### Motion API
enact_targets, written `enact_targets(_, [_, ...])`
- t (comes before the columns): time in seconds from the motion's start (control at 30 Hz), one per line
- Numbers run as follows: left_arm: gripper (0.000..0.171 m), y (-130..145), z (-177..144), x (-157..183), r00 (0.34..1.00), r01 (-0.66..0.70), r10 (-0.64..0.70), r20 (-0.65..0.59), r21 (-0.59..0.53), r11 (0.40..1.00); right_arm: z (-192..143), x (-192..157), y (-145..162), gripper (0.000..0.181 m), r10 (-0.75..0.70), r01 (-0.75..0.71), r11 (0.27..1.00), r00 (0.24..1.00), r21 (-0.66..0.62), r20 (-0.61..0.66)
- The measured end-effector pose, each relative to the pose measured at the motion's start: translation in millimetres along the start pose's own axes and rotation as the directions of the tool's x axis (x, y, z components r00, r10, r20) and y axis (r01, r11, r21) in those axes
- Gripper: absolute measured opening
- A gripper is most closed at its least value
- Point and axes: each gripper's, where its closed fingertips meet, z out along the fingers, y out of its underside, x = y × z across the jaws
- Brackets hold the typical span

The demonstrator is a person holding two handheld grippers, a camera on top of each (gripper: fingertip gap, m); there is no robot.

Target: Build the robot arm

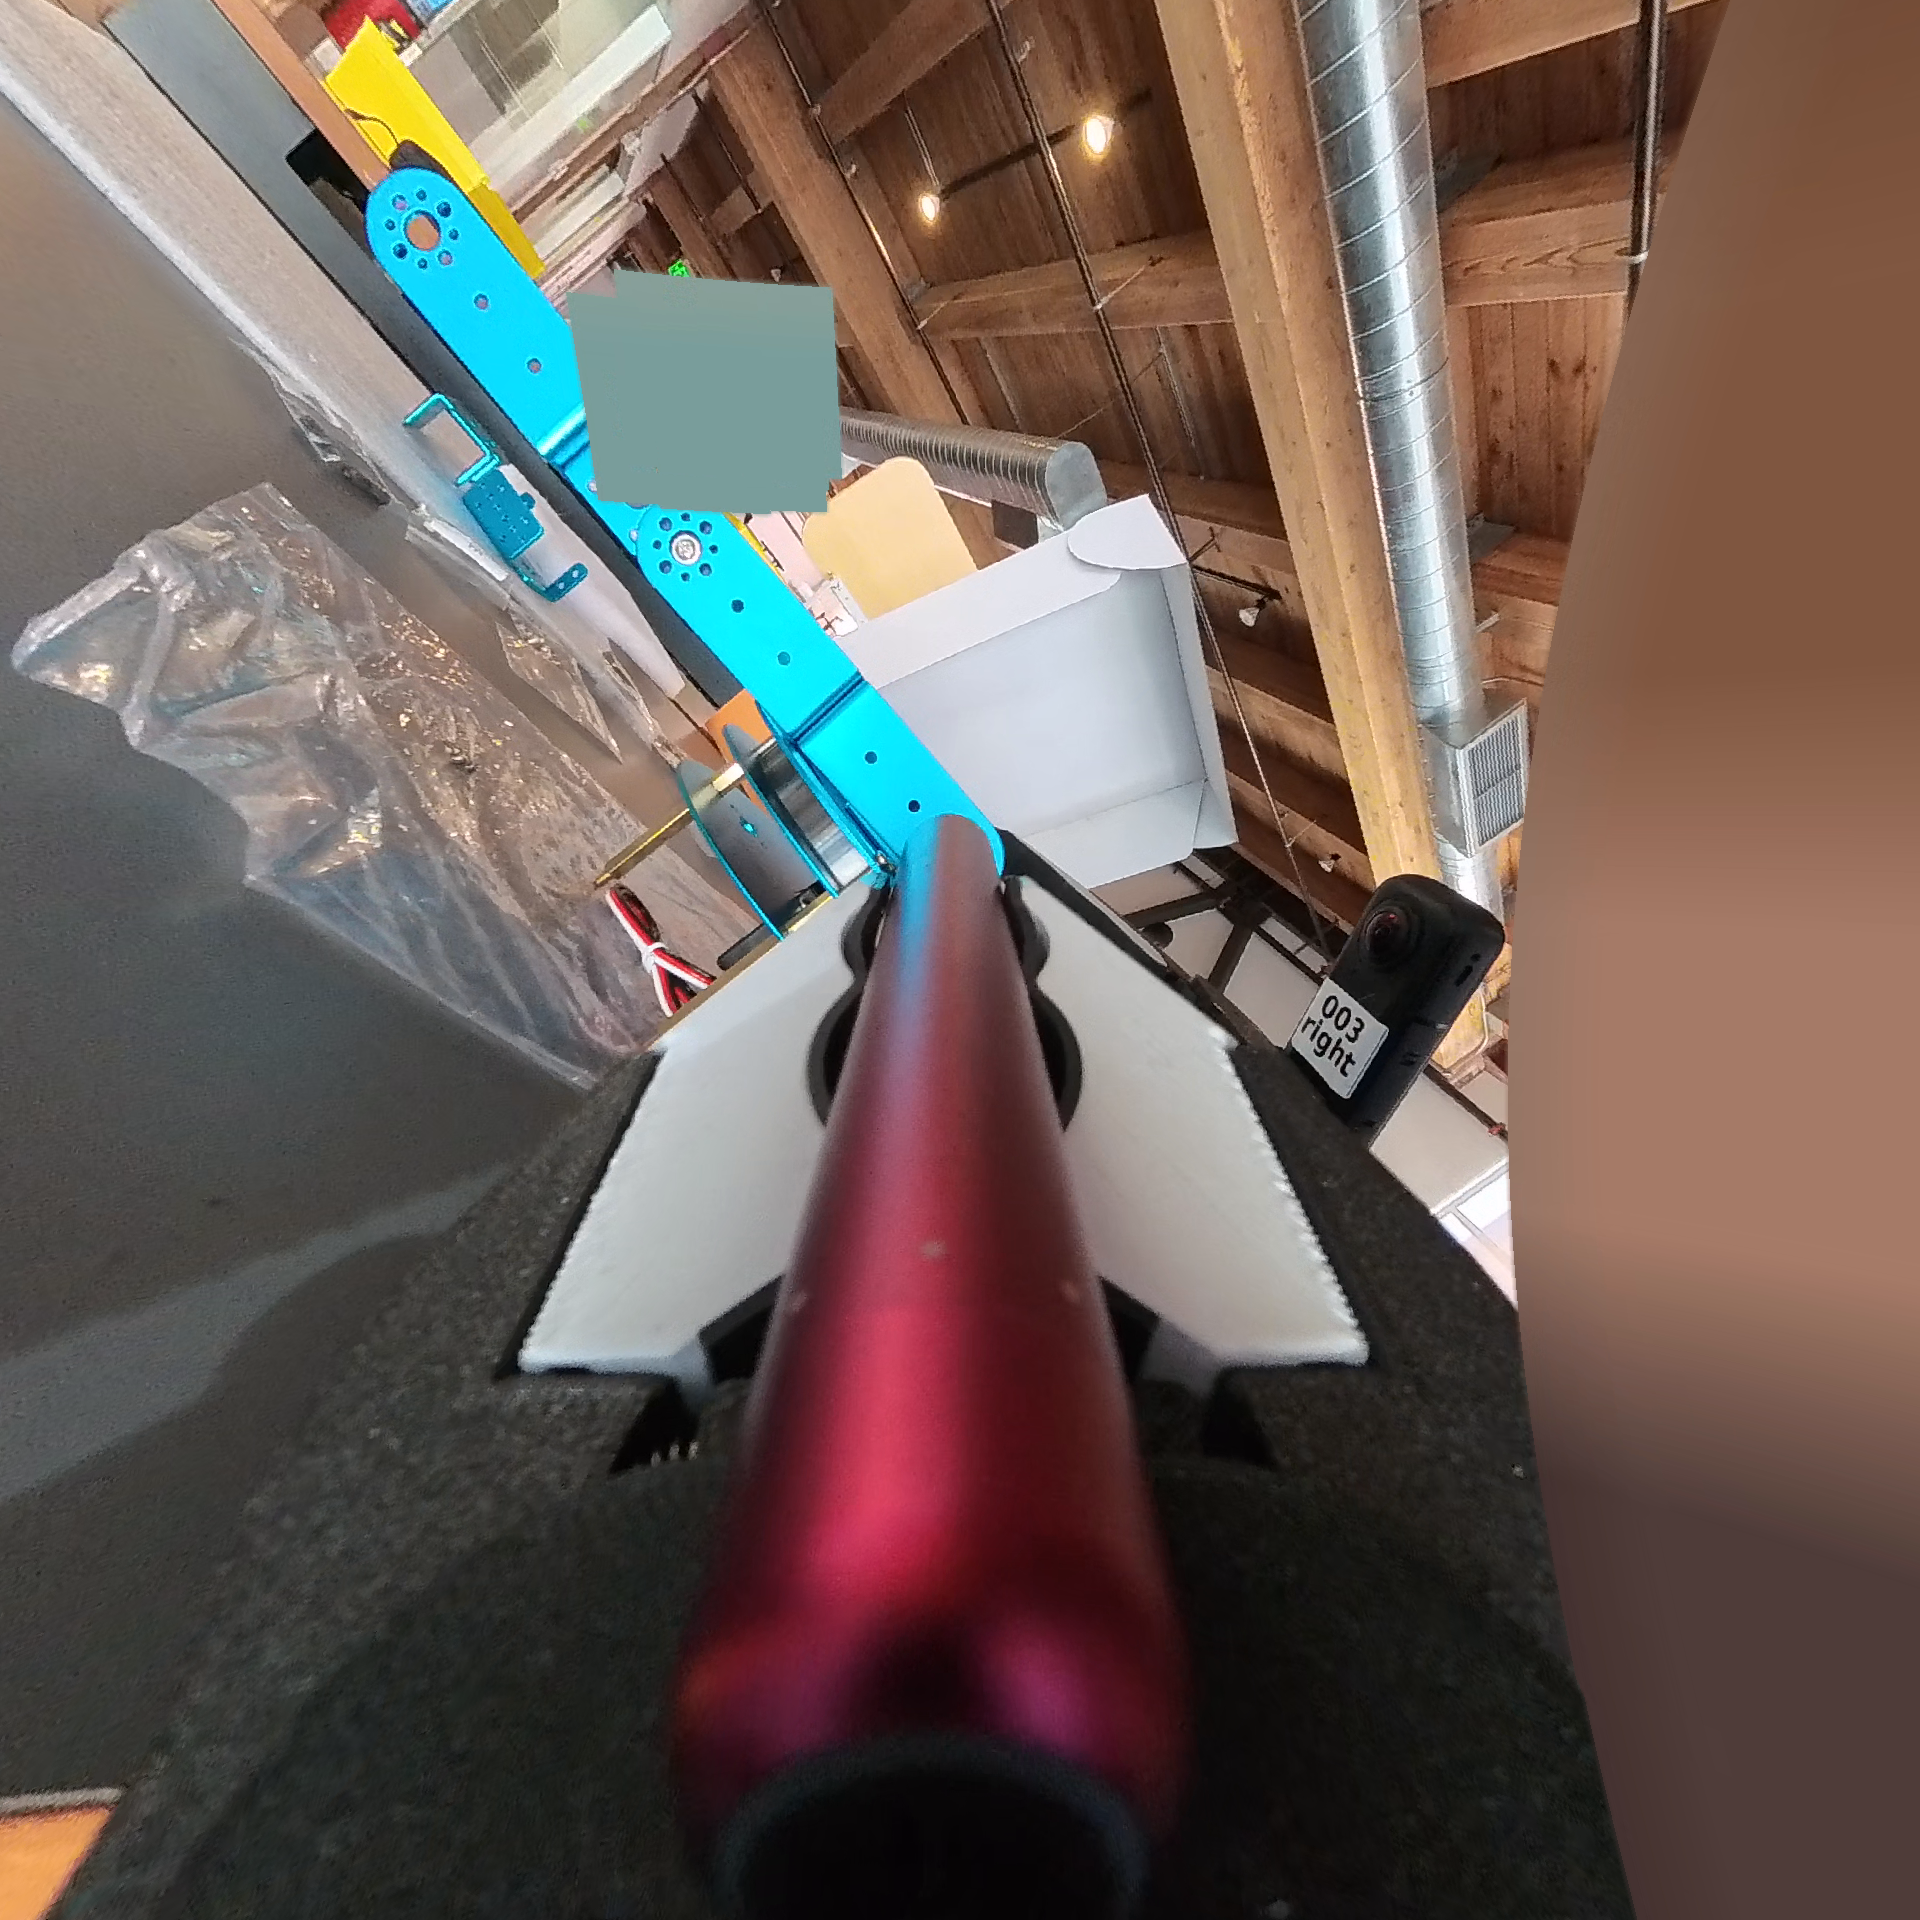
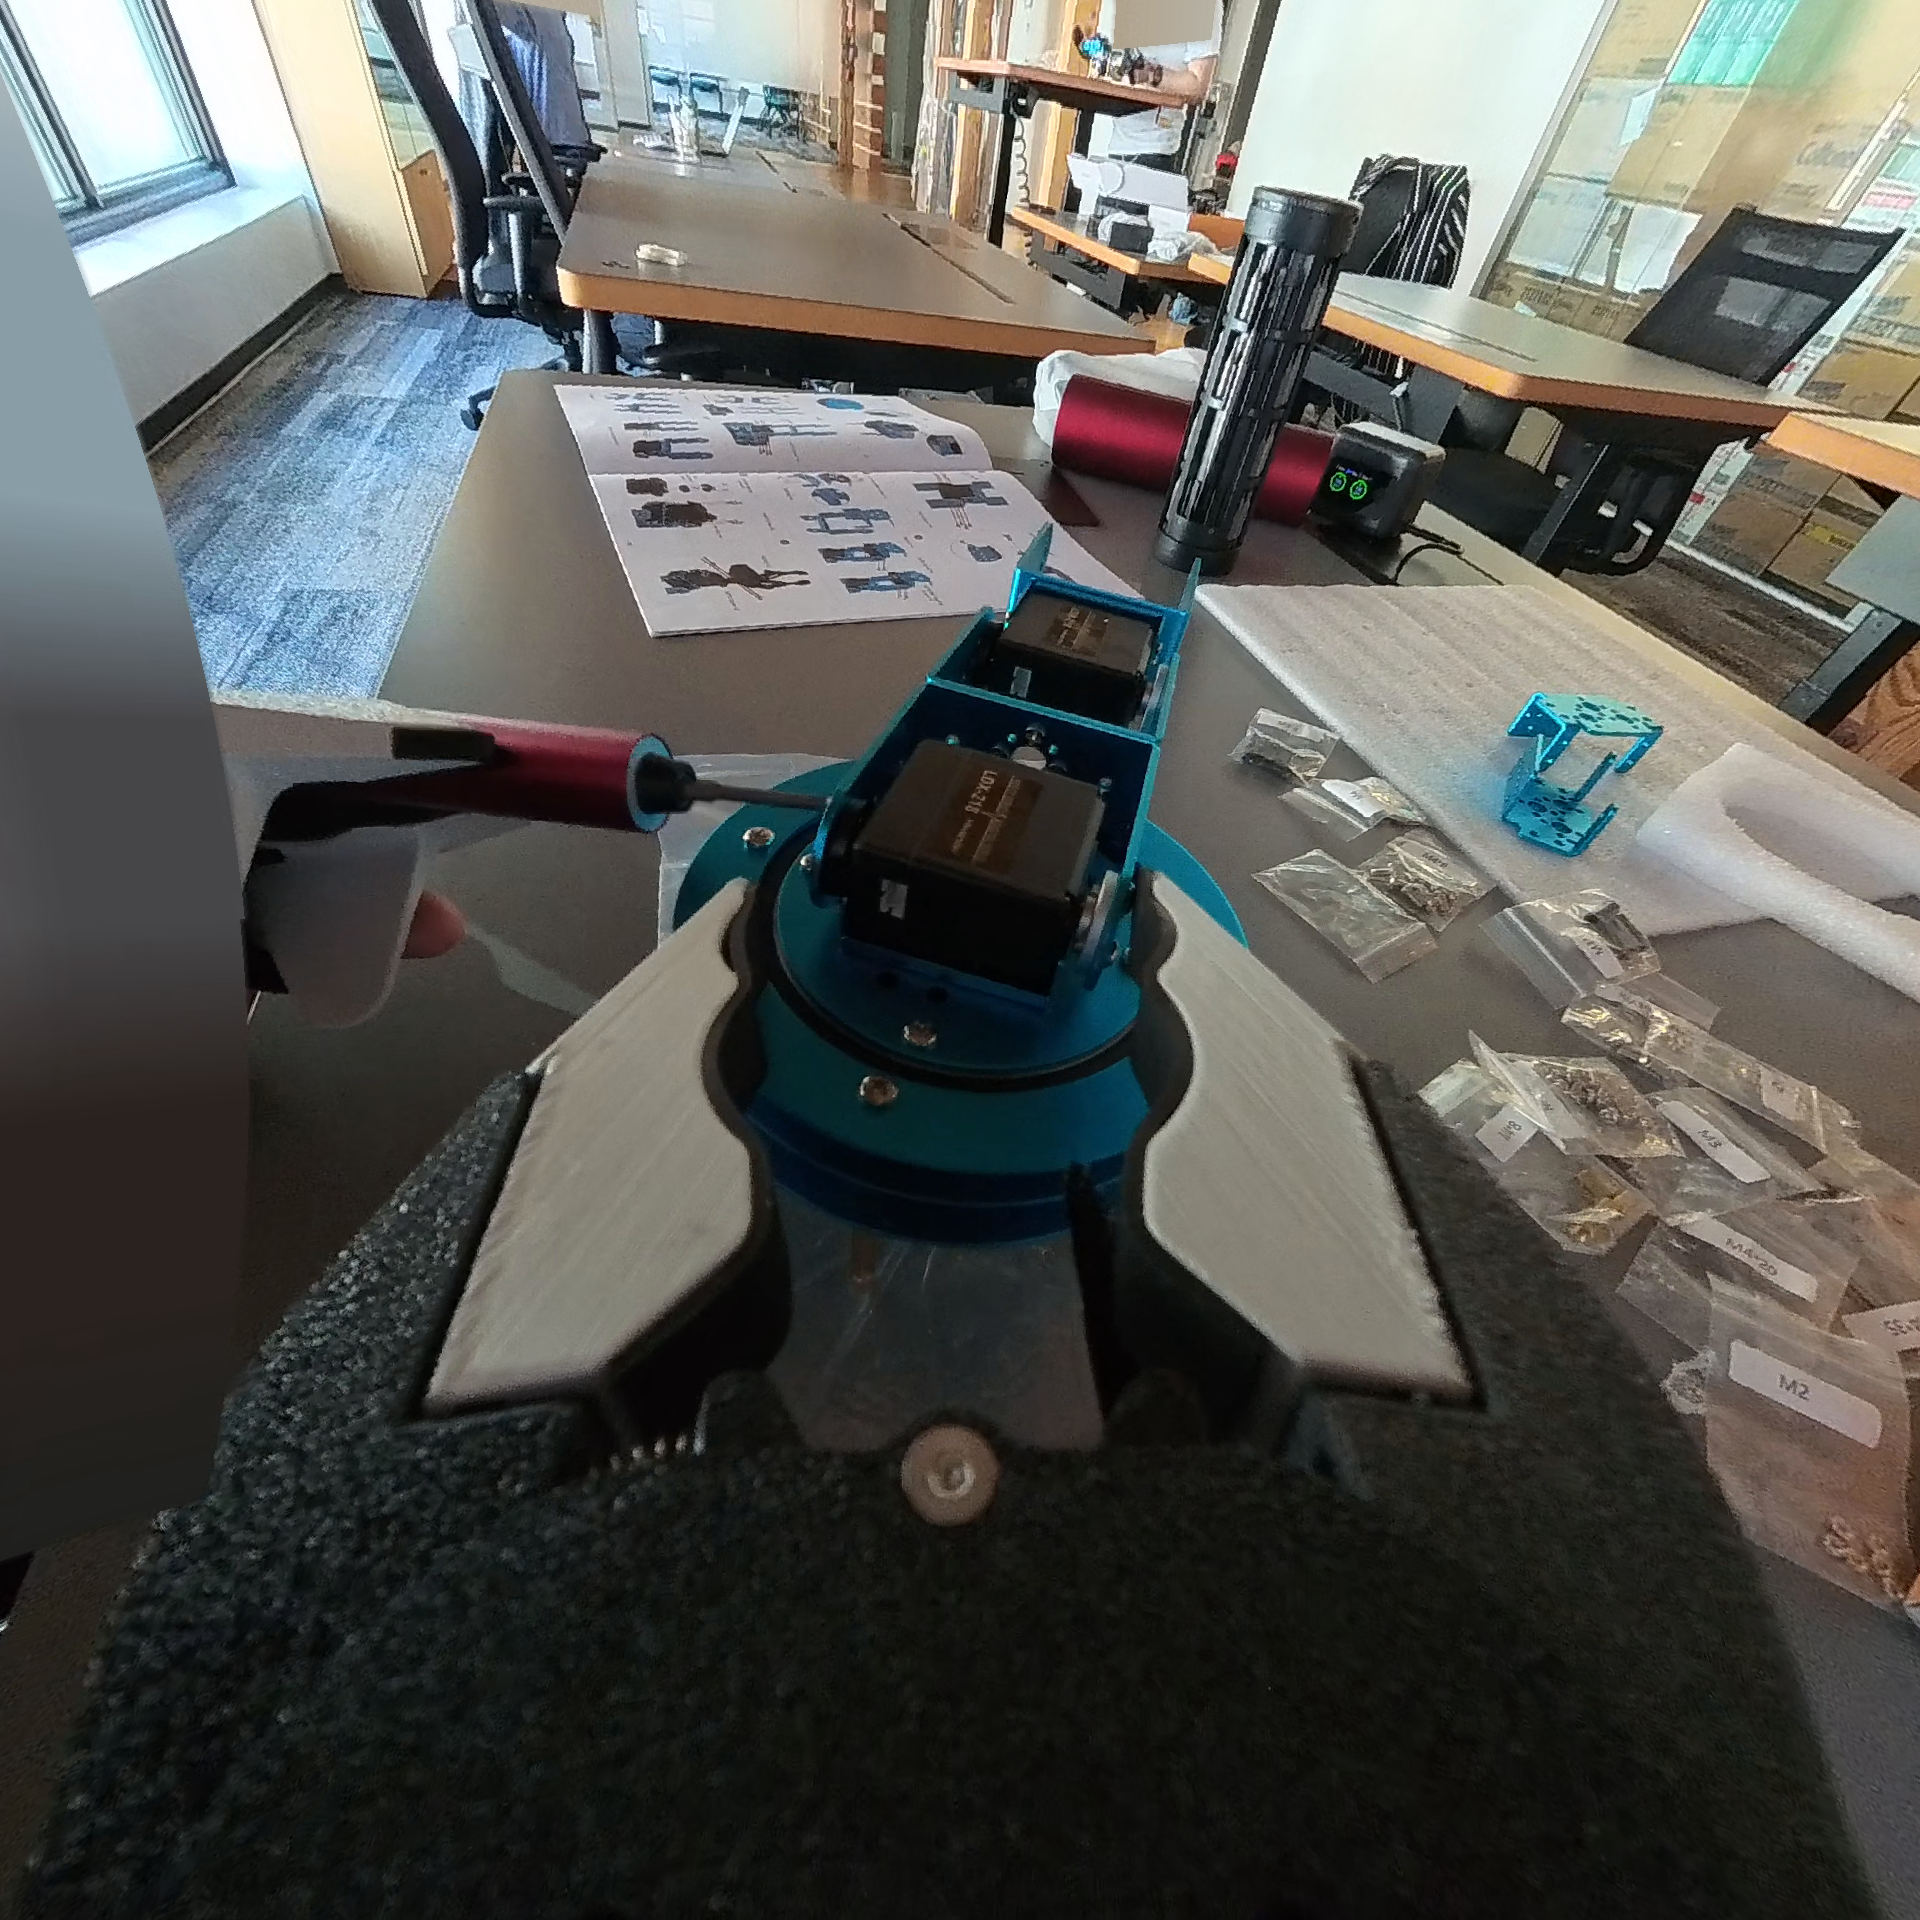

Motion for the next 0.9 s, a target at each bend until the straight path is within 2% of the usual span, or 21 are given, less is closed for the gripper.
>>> enact_targets(0.3, [0.022, 1, 1, 3, 1.000, -0.010, 0.010, -0.015, -0.006, 1.000, -1, 1, -1, 0.068, 0.001, -0.001, 1.000, 1.000, -0.002, -0.002])
enact_targets(0.7, [0.021, 0, 0, -1, 0.997, -0.069, 0.070, 0.040, -0.019, 0.997, -1, 1, -1, 0.068, 0.000, 0.000, 1.000, 1.000, -0.002, -0.002])
enact_targets(0.9, [0.022, -5, -2, 1, 0.985, -0.160, 0.160, 0.064, -0.003, 0.987, -12, 3, -16, 0.066, -0.094, 0.095, 0.995, 0.995, 0.019, -0.038])
